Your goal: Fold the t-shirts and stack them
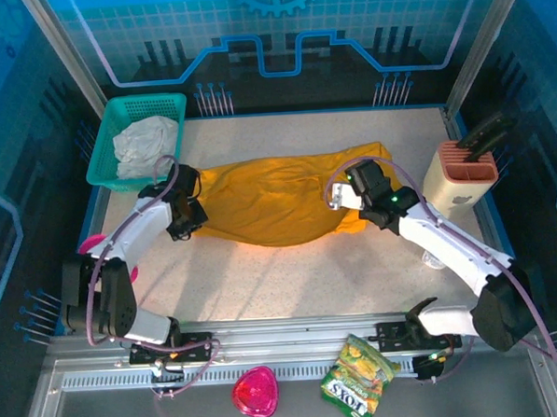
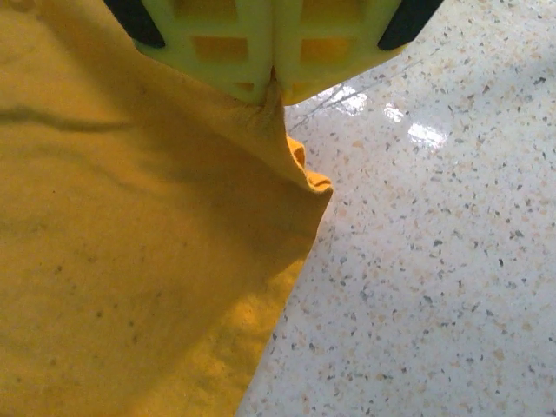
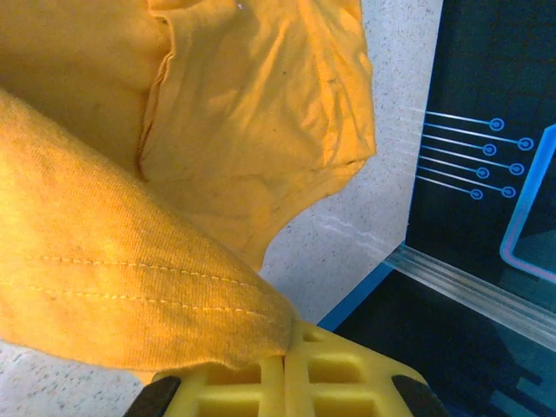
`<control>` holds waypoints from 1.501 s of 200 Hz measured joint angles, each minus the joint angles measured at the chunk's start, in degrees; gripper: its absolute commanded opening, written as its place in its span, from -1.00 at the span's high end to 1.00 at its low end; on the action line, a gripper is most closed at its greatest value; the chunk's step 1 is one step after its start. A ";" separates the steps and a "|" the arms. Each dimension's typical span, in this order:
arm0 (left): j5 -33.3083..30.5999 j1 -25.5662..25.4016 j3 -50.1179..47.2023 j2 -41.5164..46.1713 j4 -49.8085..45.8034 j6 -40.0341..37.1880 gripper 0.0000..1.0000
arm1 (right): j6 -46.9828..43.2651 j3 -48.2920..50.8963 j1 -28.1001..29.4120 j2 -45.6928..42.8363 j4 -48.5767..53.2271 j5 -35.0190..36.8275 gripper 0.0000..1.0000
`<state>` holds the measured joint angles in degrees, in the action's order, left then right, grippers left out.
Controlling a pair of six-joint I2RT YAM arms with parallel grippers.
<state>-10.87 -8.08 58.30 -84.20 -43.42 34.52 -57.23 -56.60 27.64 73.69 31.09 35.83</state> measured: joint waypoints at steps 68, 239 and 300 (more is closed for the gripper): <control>-3.08 1.73 7.45 -7.80 0.26 -1.92 1.00 | -3.78 -5.31 -4.79 7.48 -6.16 -4.04 1.00; -7.93 2.40 18.25 -26.67 1.92 -3.21 0.99 | -4.61 -20.85 -10.49 32.17 -9.42 -8.48 1.00; -11.43 2.40 19.08 -28.59 1.70 -3.21 0.29 | 9.25 -31.39 -11.10 44.92 -8.33 -7.63 0.59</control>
<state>-22.31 -5.67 77.38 -112.79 -41.71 31.31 -47.99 -87.99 16.53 118.61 22.76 28.21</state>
